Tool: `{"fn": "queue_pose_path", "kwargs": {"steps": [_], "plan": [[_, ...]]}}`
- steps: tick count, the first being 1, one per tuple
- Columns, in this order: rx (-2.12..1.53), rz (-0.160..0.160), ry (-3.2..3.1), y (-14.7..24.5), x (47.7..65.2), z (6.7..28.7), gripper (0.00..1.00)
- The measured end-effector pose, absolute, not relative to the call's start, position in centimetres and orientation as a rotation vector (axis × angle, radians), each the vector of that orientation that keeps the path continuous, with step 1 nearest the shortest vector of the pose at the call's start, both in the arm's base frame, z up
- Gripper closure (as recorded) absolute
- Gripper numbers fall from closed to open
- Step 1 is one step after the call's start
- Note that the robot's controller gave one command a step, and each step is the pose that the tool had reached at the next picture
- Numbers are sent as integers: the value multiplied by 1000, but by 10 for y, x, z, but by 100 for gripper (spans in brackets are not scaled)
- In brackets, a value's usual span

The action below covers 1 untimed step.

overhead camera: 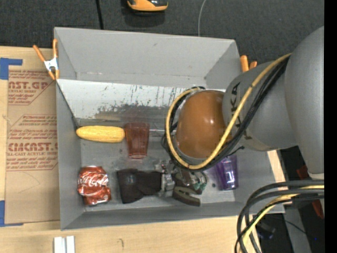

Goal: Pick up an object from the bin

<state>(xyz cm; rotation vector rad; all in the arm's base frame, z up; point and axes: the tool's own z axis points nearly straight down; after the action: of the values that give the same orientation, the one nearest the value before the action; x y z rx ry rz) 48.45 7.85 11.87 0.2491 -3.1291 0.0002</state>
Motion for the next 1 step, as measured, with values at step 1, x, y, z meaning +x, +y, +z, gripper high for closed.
{"fn": "queue_pose_path", "kwargs": {"steps": [1], "plan": [[249,0,-3133,79,485,131,100]]}}
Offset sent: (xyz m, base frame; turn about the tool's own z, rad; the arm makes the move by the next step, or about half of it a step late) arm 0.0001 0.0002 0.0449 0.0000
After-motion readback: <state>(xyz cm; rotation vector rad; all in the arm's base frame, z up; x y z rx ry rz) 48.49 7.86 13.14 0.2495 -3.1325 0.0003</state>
